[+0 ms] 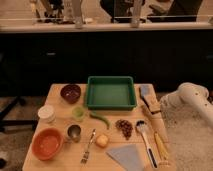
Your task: Place eraser in table surface
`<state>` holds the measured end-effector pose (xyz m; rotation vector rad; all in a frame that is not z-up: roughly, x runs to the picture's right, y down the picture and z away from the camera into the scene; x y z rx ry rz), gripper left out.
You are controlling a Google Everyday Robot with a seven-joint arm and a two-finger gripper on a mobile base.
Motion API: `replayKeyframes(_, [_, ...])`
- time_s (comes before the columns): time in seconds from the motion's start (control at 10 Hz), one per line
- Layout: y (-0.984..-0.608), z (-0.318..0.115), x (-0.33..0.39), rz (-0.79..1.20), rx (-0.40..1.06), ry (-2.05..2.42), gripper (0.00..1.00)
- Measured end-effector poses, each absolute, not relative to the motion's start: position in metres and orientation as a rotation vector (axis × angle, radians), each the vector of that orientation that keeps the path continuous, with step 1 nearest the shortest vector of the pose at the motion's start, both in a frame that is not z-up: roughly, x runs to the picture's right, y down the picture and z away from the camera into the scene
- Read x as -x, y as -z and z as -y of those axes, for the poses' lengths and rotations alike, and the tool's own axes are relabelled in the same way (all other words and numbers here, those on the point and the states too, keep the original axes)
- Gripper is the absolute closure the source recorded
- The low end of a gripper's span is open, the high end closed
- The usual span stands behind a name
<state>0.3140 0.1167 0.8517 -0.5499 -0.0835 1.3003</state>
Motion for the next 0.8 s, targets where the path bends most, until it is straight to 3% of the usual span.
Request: replayKeyframes(0.8, [-0.866,-0.137,-0.322,0.051,0.576,-1.32,1.0])
